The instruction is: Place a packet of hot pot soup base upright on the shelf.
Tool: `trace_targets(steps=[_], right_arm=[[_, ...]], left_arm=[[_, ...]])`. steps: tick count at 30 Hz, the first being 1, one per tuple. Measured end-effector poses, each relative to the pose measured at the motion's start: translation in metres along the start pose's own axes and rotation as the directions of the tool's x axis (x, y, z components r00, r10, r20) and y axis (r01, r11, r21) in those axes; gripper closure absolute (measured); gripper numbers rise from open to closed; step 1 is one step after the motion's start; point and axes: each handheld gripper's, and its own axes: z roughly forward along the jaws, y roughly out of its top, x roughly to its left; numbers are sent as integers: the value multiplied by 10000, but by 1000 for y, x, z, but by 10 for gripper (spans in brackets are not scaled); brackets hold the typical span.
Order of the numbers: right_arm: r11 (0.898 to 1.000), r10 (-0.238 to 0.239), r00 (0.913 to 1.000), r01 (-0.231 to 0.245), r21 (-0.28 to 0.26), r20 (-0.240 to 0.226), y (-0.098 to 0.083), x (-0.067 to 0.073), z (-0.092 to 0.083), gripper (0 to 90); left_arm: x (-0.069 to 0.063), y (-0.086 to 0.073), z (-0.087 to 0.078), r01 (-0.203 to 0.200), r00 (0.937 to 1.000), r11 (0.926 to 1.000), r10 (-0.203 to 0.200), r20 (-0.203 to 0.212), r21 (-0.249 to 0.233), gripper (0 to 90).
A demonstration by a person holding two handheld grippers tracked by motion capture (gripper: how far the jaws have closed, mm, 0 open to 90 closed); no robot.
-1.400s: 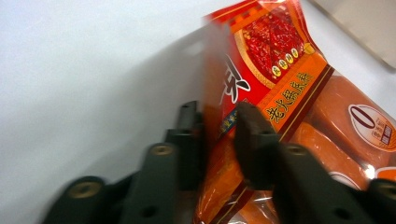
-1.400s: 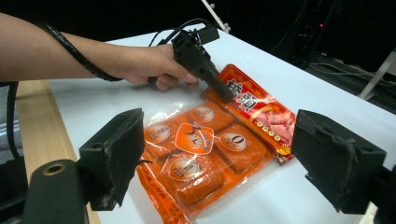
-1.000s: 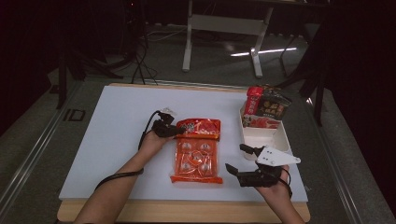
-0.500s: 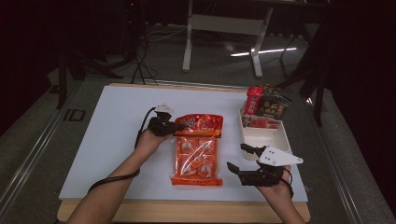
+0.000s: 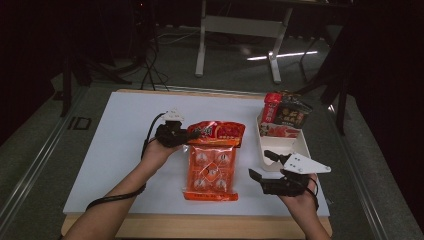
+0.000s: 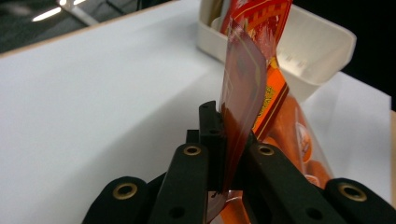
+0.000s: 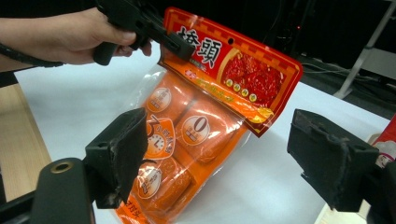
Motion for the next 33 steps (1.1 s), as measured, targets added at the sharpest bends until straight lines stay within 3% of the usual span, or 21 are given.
trace_targets(steps=[10, 13, 19, 22, 33], right_arm=[[10000, -47, 9992, 45, 70, 388, 6, -5, 0, 206], [9987, 513, 9987, -512, -84, 75, 7, -10, 2, 206], [9999, 93, 9998, -94, 54, 186, 12, -9, 10, 205], [10000, -26, 9993, 26, 13, 369, 16, -13, 15, 200], [9999, 141, 9998, -140, 34, -172, 23, -21, 34, 195]], left_arm=[[-13, 5, -16, -355, 9988, 9992, 360, 331, -163, 890], [-18, 5, -19, -523, 9976, 9983, 534, 438, -261, 890], [-30, 4, -26, -585, 9966, 9961, 621, 549, -655, 891], [-41, 1, -33, -810, 9949, 9913, 867, 518, -1033, 891], [-62, -1, -47, -1101, 9849, 9822, 1284, 1165, -1519, 891]])
